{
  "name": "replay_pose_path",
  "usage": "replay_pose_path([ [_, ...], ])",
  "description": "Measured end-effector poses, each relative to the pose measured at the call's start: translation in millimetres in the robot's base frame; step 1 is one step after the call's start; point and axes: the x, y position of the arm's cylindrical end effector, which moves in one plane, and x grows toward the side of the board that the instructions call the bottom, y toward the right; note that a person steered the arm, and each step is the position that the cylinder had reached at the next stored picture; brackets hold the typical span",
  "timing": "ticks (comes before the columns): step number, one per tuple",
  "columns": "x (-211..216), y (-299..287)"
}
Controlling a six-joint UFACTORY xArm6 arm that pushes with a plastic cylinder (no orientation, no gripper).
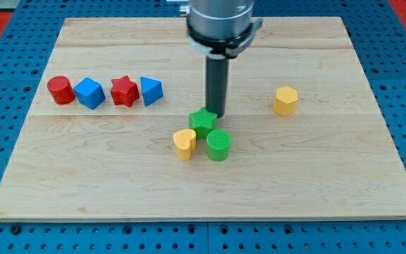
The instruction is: Move the green star along with green circle towards the bottom center
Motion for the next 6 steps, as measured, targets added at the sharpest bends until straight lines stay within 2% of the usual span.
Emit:
replay_pose_path([
  [2, -11, -3],
  [3, -11, -42],
  [4, 11, -46],
  [6, 22, 3],
])
